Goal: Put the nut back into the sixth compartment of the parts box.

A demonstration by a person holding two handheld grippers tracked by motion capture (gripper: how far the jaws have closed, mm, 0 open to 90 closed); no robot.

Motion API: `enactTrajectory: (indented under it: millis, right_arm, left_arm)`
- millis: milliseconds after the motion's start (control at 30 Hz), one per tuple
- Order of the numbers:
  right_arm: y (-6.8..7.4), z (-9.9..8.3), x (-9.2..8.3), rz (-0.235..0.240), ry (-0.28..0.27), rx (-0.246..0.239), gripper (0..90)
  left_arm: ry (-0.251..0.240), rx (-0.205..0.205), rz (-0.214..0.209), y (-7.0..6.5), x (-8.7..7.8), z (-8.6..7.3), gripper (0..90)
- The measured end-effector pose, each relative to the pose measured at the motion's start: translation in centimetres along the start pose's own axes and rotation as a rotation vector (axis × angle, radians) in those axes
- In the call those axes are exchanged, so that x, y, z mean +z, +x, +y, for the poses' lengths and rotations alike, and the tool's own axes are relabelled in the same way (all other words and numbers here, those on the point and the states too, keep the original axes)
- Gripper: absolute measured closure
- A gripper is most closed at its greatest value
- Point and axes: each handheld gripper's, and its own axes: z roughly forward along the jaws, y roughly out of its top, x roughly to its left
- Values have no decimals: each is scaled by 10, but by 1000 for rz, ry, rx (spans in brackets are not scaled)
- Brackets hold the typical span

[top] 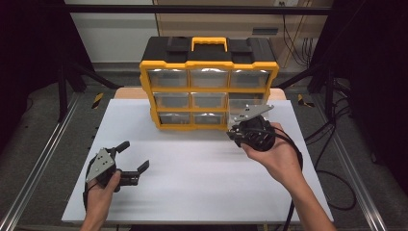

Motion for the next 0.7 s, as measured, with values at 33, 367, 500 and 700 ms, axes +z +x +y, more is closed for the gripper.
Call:
enactTrajectory:
  millis: [33,367,500,700]
  right_arm:
    - [-1,2,-1,-2,0,-3,702]
    - [-8,20,-12,-18,31,-2,702]
    - [-13,28,-15,-36,39,19,702]
    - [-19,39,-20,-58,61,24,702]
  left_arm:
    - [0,0,0,0,0,0,10]
    - [3,2,0,0,0,0,10]
    - [0,0,0,0,0,0,10]
    - [3,3,0,0,0,0,10]
